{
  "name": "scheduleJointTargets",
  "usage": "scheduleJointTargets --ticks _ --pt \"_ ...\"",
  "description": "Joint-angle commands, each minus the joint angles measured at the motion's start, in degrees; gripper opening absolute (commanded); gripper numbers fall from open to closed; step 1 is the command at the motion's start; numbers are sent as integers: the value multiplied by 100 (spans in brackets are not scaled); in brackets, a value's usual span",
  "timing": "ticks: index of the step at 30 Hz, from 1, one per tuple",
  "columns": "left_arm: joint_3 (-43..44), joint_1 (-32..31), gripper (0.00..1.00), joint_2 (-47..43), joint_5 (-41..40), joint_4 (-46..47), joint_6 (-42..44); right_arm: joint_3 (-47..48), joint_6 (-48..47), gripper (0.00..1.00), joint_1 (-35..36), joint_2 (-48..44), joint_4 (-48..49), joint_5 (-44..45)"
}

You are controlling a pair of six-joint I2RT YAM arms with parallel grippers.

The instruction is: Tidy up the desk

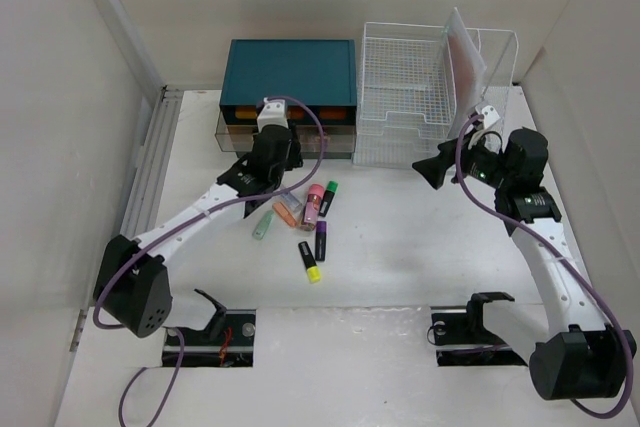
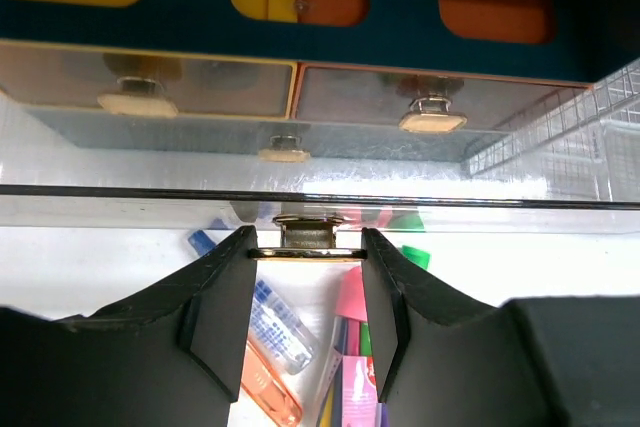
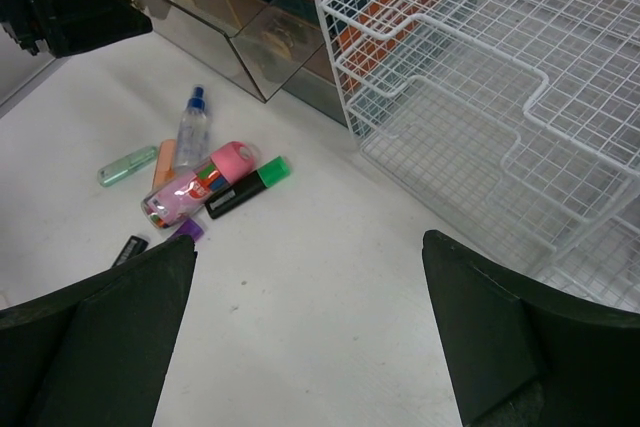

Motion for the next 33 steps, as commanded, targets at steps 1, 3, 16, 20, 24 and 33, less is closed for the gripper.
scheduleJointTargets --ticks 1,3,16,20,24,33 --pt "-120 -78 17 -261 161 -207 -374 14 54 100 -27 -117 283 -166" --pt "-120 -79 33 -261 213 -207 -374 14 54 100 -27 -117 283 -166" --pt "-252 -526 100 -1226 213 -857 -374 -39 -393 100 -27 -55 283 -454" --pt "-366 -667 100 -2184 458 -1068 -375 13 -1437 100 331 6 -260 -877" --pt "-805 -667 100 -3440 933 -570 546 189 -3238 100 1333 199 -1183 -870" --pt "-1984 -667 100 -5850 -436 206 1120 1145 -5948 92 3259 1348 -2397 1212"
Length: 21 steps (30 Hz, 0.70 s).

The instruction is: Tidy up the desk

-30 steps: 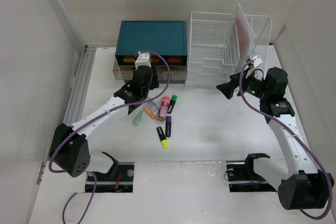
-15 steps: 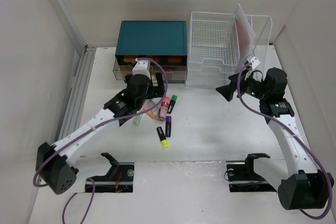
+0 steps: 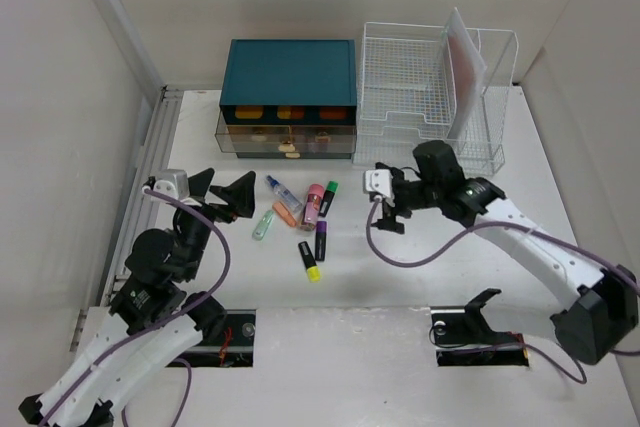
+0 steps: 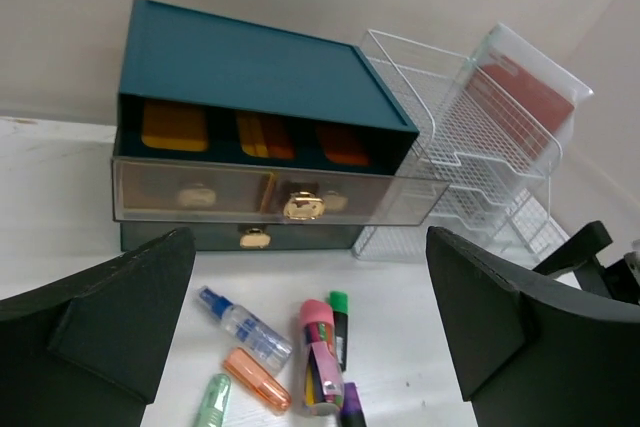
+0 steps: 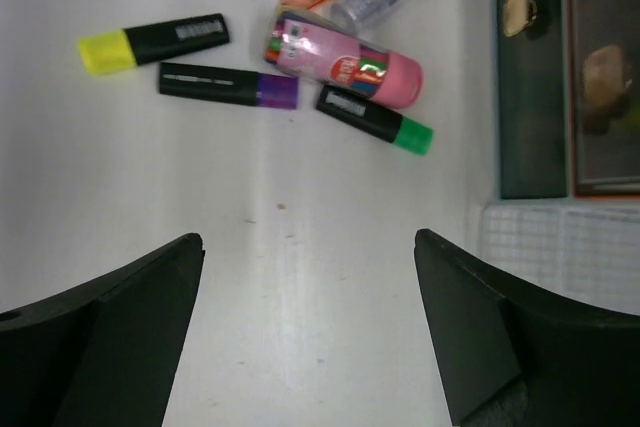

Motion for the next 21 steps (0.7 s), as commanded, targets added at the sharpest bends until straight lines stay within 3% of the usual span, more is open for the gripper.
scheduleJointTargets --ticks 1,8,16,21 --pt "-185 -10 100 -125 -455 372 274 935 -1199 90 350 563 -493 1051" --pt "-185 -10 100 -116 -384 293 274 2289 -1411 88 983 1759 -855 1808" --pt "-132 -10 100 -248 -384 240 274 2264 -1929 70 2205 2674 -618 3065" --pt "-132 -10 100 -248 -384 240 274 2264 -2105 68 2540 3183 -214 3478"
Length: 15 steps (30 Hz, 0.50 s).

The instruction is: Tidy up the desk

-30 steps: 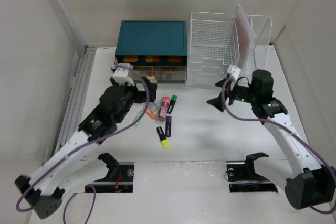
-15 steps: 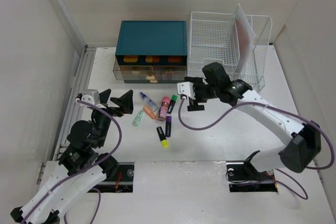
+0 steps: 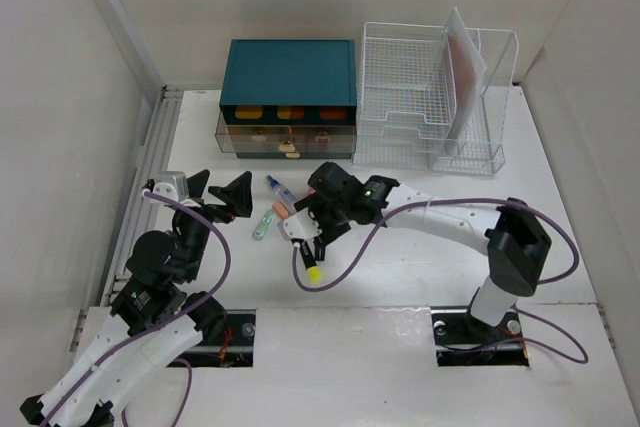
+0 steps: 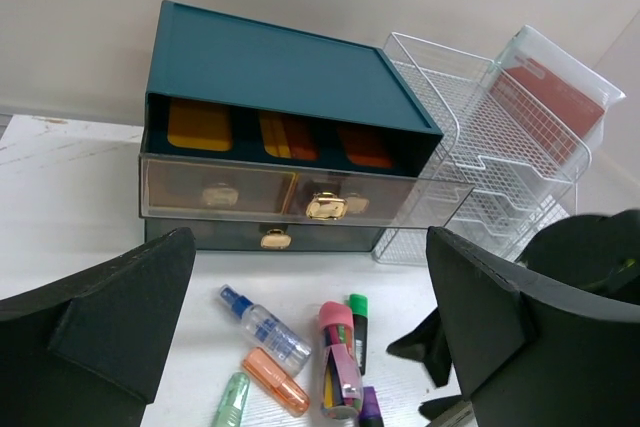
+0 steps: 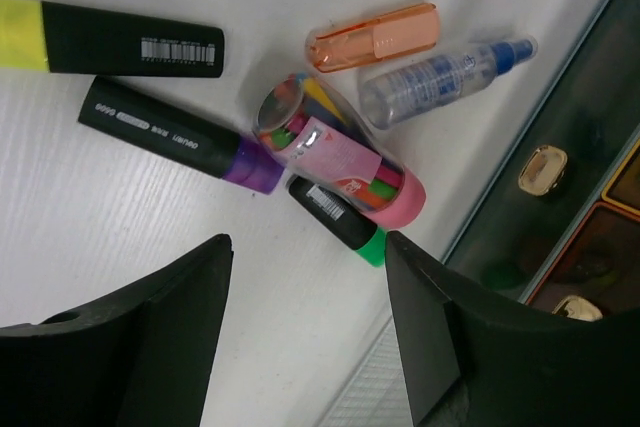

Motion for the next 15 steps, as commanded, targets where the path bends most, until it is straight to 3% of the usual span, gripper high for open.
scheduleJointTargets --ticks 1,15 --pt "38 -10 100 -64 -54 175 78 47 -236 68 94 176 475 579" --pt "38 -10 100 -117 -1 175 78 267 -764 66 95 1161 1152 755"
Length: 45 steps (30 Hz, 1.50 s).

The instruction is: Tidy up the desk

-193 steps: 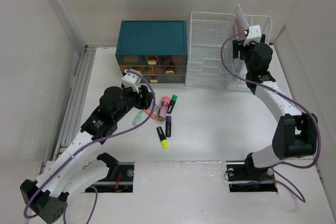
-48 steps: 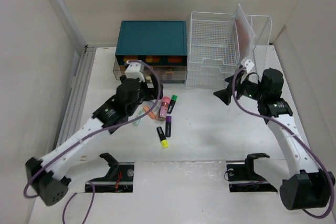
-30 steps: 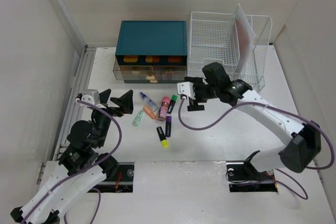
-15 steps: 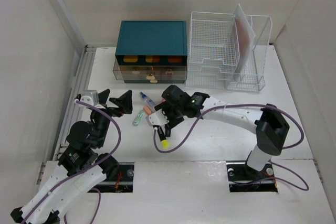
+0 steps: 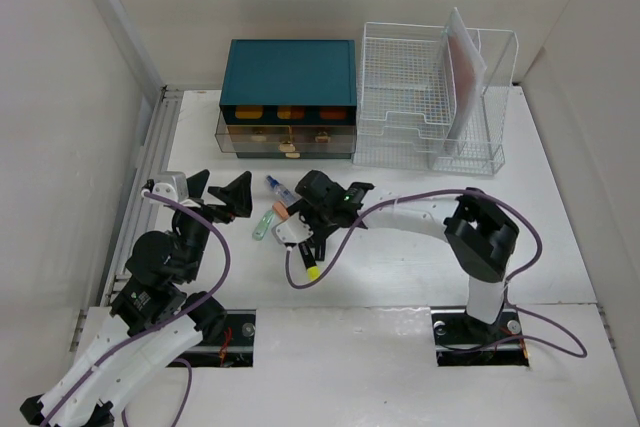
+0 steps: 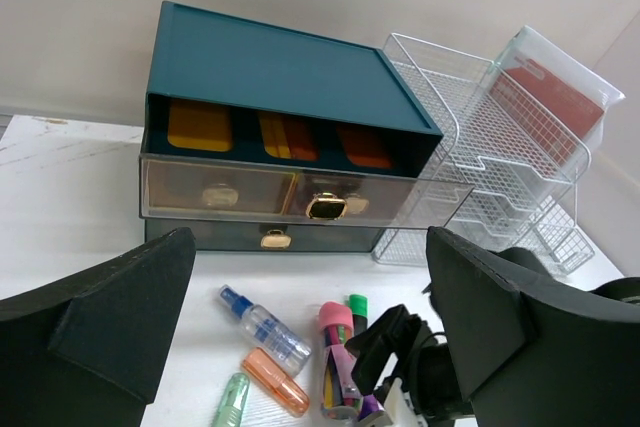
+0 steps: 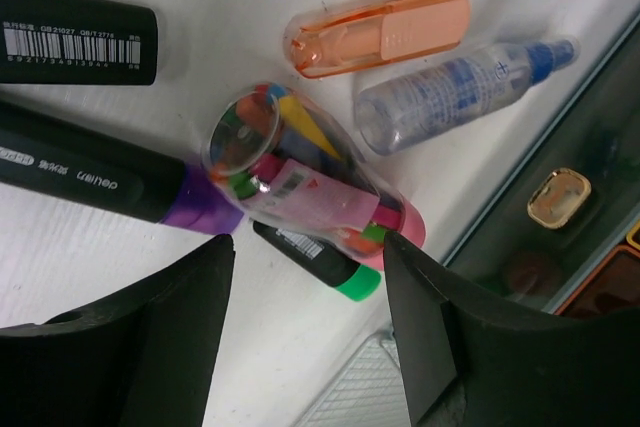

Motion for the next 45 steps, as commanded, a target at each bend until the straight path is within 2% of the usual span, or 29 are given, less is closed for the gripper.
scheduleJointTargets --ticks 1,15,34,45 --pt "38 -10 100 -110 -4 175 78 321 -199 66 -1 119 317 34" --pt "38 -10 100 -110 49 122 78 594 -253 68 -1 629 502 -142" --pt "38 -10 100 -163 49 122 78 1359 -543 69 -54 1375 -842 -1170" --pt "38 -10 100 -163 49 122 78 1140 -368 69 -107 1481 -782 -1004"
